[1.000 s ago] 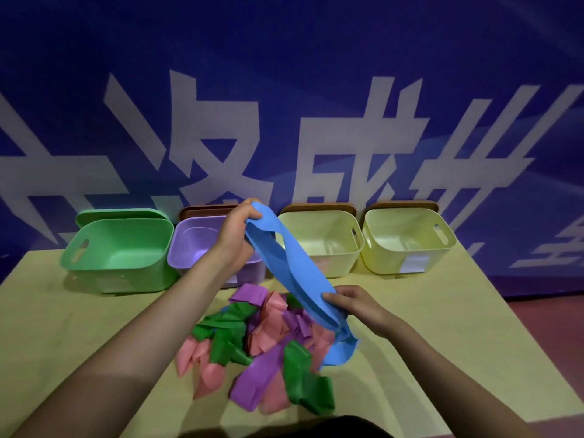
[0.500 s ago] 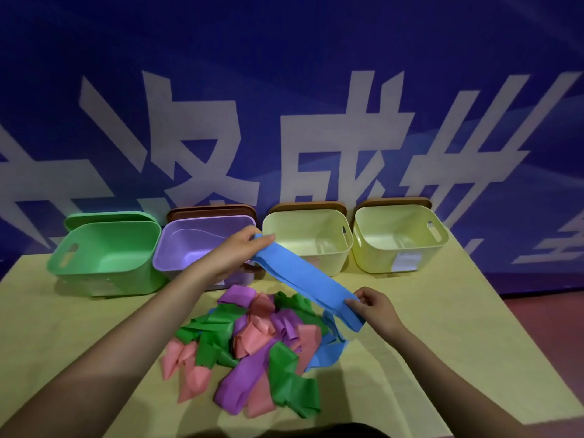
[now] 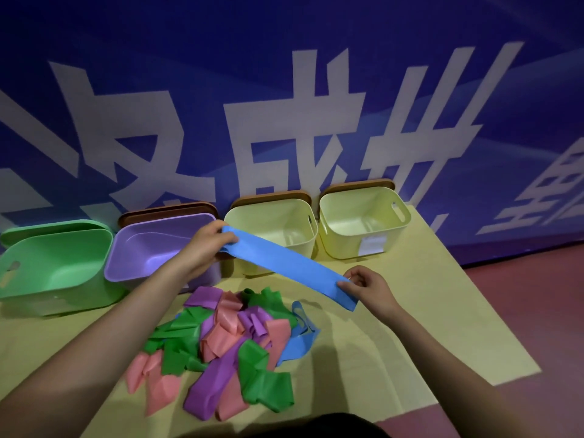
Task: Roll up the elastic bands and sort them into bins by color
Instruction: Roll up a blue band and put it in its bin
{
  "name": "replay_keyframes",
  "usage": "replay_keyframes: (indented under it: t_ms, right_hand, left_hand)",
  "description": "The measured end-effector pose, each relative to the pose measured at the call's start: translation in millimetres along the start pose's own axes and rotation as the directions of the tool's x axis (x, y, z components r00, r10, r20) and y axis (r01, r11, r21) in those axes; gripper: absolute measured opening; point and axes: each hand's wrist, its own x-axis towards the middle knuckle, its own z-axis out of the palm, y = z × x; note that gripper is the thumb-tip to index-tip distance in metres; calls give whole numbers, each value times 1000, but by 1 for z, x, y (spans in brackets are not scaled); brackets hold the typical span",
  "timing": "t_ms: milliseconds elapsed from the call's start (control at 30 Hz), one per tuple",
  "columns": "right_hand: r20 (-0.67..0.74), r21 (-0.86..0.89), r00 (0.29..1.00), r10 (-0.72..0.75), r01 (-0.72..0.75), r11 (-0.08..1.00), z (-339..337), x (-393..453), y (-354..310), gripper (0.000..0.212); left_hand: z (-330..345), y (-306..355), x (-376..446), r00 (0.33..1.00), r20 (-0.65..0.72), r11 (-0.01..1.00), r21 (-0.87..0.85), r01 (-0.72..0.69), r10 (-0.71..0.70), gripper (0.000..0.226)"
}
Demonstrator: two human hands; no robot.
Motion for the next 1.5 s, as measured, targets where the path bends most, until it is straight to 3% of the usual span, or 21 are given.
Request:
replay_keyframes:
  t_ms: [167, 333, 433, 533, 633, 733, 767, 833, 967, 1200, 1333, 1433, 1500]
  right_hand:
    - [-93, -103, 995, 42, -52, 993, 0, -4, 15, 33]
    - [-143, -77, 988, 58, -70, 995, 13, -3, 15, 45]
    - [-242, 128, 966, 94, -65, 990, 12, 3, -2, 38]
    - [-259, 296, 960, 104, -23, 955, 9, 6, -23, 27]
    - [-177, 228, 984, 23, 18, 973, 10, -2, -41, 21]
    - [59, -123, 965, -254, 259, 958, 11, -13, -50, 25]
    - [106, -149, 940, -323, 336, 930, 12, -14, -53, 26]
    - [136, -24, 914, -382, 388, 921, 17, -20, -71, 27]
    - [262, 277, 886, -383, 311, 909, 36, -25, -109, 28]
    - [217, 399, 906, -363, 257, 880, 57, -26, -118, 10]
    - [181, 389, 905, -384, 293, 873, 63, -33, -117, 18]
    - [131, 387, 911, -391, 316, 866, 65, -36, -121, 14]
    - [103, 393, 910, -403, 335, 856, 67, -37, -128, 13]
  left_hand:
    - [24, 2, -10, 984, 75, 986, 24, -167, 164, 23]
    - [47, 19, -19, 930, 127, 917, 166, -362, 344, 27]
    - [55, 36, -28, 891, 194, 868, 218, -446, 410, 27]
    - [59, 52, -35, 874, 185, 873, 116, -474, 450, 26]
    - [60, 65, -40, 899, 151, 912, -73, -404, 411, 22]
    - [59, 71, -43, 897, 237, 924, -179, -337, 373, 16]
    - [58, 72, -44, 885, 272, 924, -169, -344, 379, 14]
    - [56, 71, -44, 851, 327, 911, -113, -397, 411, 12]
    - [52, 69, -49, 788, 437, 876, 1, -483, 434, 3]
    - [27, 58, -61, 770, 512, 888, 30, -459, 381, 34]
    - [19, 48, -65, 822, 414, 904, -7, -427, 391, 56]
    - [22, 43, -68, 903, 190, 919, -168, -356, 385, 52]
    - [27, 41, -71, 919, 114, 908, -240, -343, 377, 46]
